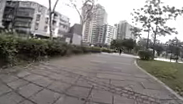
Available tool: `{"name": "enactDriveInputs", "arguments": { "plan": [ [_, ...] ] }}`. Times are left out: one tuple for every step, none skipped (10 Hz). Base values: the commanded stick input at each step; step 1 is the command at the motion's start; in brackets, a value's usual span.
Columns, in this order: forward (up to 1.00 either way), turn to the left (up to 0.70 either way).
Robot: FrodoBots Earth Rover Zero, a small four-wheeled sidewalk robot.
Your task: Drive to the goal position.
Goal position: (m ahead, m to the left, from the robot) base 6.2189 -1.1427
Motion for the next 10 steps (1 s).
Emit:
{"name": "enactDriveInputs", "arguments": {
  "plan": [
    [0.85,0.0],
    [0.85,0.0],
    [0.85,-0.1],
    [0.85,-0.34],
    [0.85,-0.34],
    [0.85,-0.34],
    [0.85,-0.34],
    [0.85,-0.29],
    [0.85,-0.12],
    [0.85,-0.03]
  ]
}}
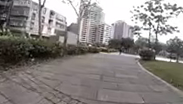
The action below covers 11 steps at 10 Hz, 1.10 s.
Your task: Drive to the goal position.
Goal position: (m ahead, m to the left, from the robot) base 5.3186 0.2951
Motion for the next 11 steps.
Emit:
{"name": "enactDriveInputs", "arguments": {
  "plan": [
    [0.85,0.0],
    [0.85,0.0],
    [0.85,0.0],
    [0.85,0.0],
    [0.85,0.0],
    [0.85,0.0],
    [0.85,0.0],
    [0.85,0.0],
    [0.85,0.0],
    [0.85,0.0],
    [0.85,0.0]
  ]
}}
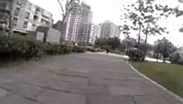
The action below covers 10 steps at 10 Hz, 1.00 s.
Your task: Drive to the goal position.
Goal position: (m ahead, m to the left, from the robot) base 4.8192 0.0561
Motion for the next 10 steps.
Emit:
{"name": "enactDriveInputs", "arguments": {
  "plan": [
    [0.85,0.0],
    [0.85,0.0],
    [0.85,0.0],
    [0.85,0.0],
    [0.85,0.0],
    [0.85,-0.16],
    [0.85,-0.34],
    [0.85,-0.34],
    [0.85,-0.34],
    [0.85,-0.34]
  ]
}}
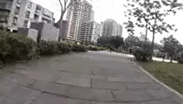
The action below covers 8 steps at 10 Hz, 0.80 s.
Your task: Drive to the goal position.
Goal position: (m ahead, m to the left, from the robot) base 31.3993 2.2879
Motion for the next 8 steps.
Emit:
{"name": "enactDriveInputs", "arguments": {
  "plan": [
    [0.85,-0.2],
    [0.85,-0.03],
    [0.85,0.0],
    [0.85,0.0],
    [0.85,0.0],
    [0.85,0.0],
    [0.85,0.0],
    [0.85,0.0]
  ]
}}
